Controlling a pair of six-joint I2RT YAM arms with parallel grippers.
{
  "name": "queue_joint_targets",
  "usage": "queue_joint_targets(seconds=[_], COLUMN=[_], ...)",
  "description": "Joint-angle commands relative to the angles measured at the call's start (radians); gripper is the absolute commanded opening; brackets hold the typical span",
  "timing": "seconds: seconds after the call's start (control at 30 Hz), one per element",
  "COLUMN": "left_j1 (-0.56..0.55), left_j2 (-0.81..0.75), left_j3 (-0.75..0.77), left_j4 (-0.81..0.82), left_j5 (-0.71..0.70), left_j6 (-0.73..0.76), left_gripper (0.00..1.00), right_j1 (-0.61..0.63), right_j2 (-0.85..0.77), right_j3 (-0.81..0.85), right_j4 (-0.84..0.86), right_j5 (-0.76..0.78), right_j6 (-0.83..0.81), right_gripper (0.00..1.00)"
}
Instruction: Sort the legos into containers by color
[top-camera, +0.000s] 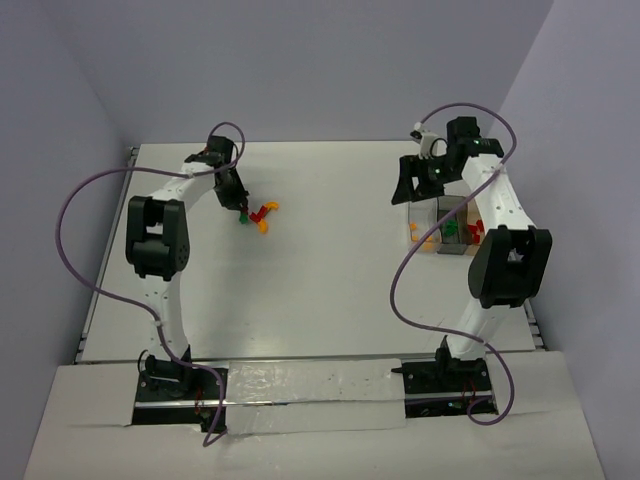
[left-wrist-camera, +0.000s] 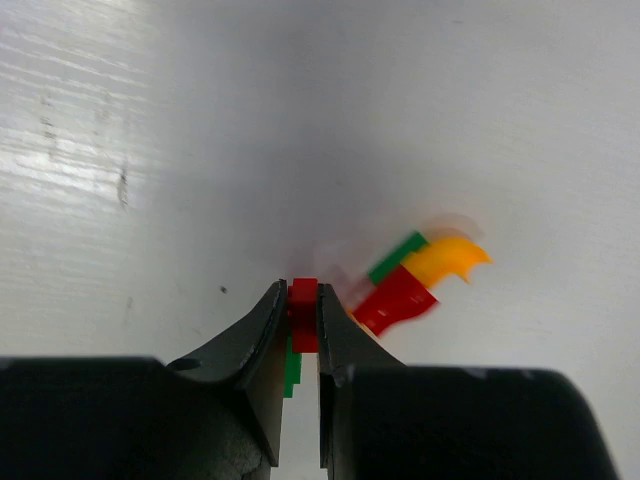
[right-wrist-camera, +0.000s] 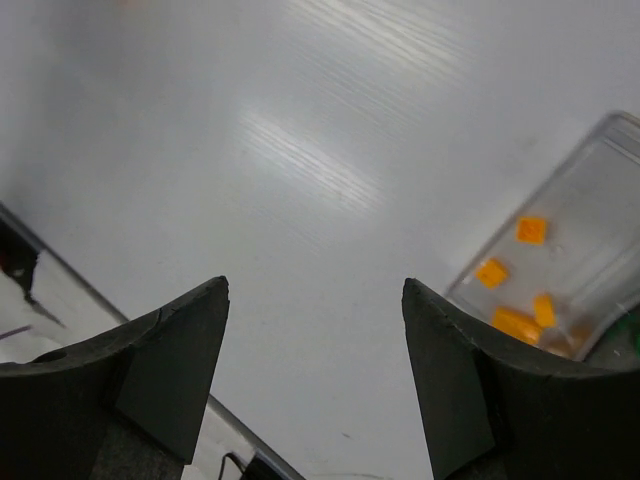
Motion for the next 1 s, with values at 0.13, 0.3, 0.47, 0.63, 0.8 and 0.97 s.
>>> queue_joint_targets(seconds=[0.13,0.3,0.47,0.63,0.8,0.97], left_j1=[-0.005,-0.012,-0.05,-0.084,-0.102,-0.109], left_j2=[-0.38,-0.517,-0.581,-0.551,-0.539,-0.54], left_j3=[-0.074,-0.157,-0.153,-0.104,-0.115,-0.127], left_j4=[0.164,0.319,0.402,0.408,0.415,0.418], left_j5=[0.174,0.194,0.171,0.192,0.239,0.262], left_j6=[-0.128,-0.247,-0.342,-0.413,-0.475,-0.495], left_gripper=[0.0,0.0,0.0,0.0,0.0,0.0], right_j1=[0.192,0.315,0.416,0.492,0.575,0.612], right_j2=[-0.107,-0.167,-0.185,-0.129,-0.049,0.009], right_j3=[-0.016,-0.065,-0.079,-0.001,0.1,0.181], right_j4=[0.229,0.487,0.674,0.717,0.712,0.664], right_j5=[-0.235,-0.124,-0.001,0.072,0.195,0.259], right_j6=[0.186,0.356,0.495,0.549,0.533,0.517], right_gripper=[0.79,0.81,0.82,0.83,0.84,0.84])
